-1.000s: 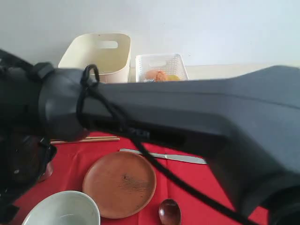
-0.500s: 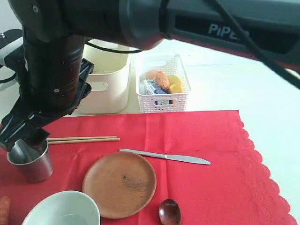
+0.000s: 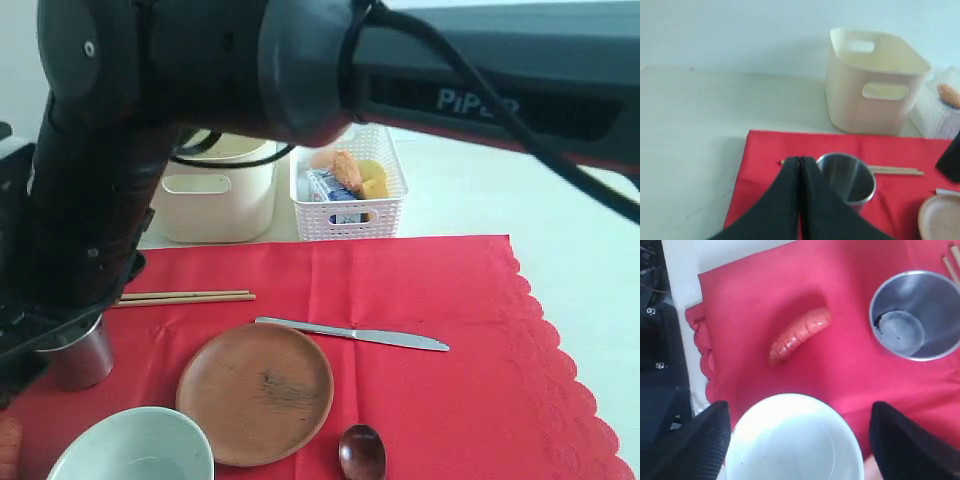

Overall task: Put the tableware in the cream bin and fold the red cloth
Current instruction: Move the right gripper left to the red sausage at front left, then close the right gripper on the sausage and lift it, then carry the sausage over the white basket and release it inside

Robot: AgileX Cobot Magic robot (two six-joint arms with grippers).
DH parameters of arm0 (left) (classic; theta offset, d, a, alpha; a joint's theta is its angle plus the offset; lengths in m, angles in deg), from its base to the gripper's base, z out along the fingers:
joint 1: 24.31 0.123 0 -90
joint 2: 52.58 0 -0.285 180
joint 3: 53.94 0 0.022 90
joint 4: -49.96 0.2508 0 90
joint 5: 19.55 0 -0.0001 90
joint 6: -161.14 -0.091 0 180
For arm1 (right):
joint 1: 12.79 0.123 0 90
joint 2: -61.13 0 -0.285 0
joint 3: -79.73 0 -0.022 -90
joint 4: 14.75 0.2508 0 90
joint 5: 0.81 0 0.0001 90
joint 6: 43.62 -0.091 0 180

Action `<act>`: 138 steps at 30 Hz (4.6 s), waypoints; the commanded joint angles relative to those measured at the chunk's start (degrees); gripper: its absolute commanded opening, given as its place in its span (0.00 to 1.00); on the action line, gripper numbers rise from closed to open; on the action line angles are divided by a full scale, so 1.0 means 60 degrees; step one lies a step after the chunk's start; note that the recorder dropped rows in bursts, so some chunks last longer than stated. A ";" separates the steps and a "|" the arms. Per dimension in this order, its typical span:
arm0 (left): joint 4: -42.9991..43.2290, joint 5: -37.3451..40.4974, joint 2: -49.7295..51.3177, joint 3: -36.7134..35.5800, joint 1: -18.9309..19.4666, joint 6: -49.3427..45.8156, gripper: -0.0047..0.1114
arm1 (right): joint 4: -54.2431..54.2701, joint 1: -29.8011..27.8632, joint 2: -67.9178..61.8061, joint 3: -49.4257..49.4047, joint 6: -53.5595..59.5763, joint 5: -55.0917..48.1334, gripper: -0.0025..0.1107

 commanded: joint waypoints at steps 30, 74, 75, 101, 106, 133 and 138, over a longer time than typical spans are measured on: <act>-0.0095 0.0009 -0.0049 0.3866 -0.0011 -0.0019 0.04 | -0.1590 0.1664 -0.2346 -0.0388 -0.2616 0.4025 0.66; -0.0095 0.0009 -0.0049 0.3500 -0.0130 -0.0019 0.04 | -0.4111 -0.1262 0.1337 0.0778 -0.3308 0.0850 0.02; -0.0118 0.0009 -0.0049 0.3323 -0.0130 -0.0019 0.04 | -0.4092 -0.1639 0.1451 0.0778 -0.3308 0.0775 0.02; -0.0118 -0.0224 -0.0049 -0.0768 -0.0112 -0.0019 0.04 | -0.1919 -0.6087 -0.0305 0.0778 -0.1466 0.0983 0.02; -0.0118 -0.0245 -0.0049 -0.0832 -0.0112 -0.0019 0.04 | -0.1680 -0.6106 -0.1027 0.0778 -0.1274 0.1491 0.02; -0.0118 -0.0779 -0.0049 -0.1385 -0.0112 -0.0019 0.04 | -0.1866 -0.6106 -0.2235 0.0778 -0.0751 0.2365 0.61; -0.0118 -0.0779 -0.0049 -0.1385 -0.0112 -0.0019 0.04 | -0.1979 -0.6106 -0.1873 0.0778 -0.0770 0.2224 0.69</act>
